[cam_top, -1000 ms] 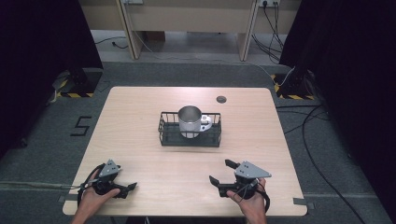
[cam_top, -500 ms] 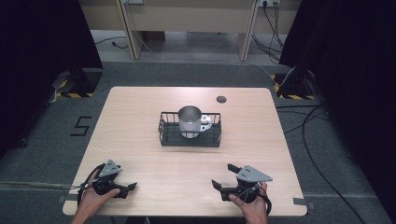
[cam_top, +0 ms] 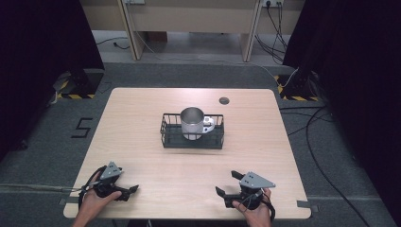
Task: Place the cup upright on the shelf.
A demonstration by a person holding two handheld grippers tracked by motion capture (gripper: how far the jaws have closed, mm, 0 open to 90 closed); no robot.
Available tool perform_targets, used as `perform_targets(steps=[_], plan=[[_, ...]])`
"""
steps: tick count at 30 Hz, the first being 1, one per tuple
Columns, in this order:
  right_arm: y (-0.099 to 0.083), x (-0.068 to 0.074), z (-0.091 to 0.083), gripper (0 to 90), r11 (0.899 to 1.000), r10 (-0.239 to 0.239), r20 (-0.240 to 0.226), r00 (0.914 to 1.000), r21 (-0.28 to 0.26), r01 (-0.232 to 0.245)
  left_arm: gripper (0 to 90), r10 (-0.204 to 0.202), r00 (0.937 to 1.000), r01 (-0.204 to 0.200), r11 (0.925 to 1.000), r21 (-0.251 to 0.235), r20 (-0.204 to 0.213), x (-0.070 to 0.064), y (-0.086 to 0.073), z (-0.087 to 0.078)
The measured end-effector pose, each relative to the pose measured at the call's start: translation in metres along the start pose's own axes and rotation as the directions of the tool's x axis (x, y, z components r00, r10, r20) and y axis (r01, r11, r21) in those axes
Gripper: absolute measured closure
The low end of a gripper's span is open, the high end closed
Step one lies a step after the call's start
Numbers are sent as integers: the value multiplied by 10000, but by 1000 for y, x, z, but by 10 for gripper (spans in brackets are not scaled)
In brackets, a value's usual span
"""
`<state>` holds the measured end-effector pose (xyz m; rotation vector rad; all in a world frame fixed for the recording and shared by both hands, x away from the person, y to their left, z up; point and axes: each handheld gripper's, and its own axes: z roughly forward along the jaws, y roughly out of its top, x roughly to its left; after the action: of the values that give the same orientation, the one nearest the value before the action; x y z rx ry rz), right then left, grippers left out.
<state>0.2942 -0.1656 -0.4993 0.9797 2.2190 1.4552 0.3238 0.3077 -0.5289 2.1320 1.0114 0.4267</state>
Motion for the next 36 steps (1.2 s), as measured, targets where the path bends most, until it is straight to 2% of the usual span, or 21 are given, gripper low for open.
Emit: perform_targets(steps=[14, 36], plan=[[-16, 0, -3, 153, 9984, 38, 312, 9995, 569, -56, 0, -11, 10000, 11, 10000, -1, 2, 0, 0, 0], [-26, 0, -7, 154, 9969, 195, 561, 9982, 744, -237, 0, -14, 10000, 14, 10000, 13, -2, 0, 0, 0]])
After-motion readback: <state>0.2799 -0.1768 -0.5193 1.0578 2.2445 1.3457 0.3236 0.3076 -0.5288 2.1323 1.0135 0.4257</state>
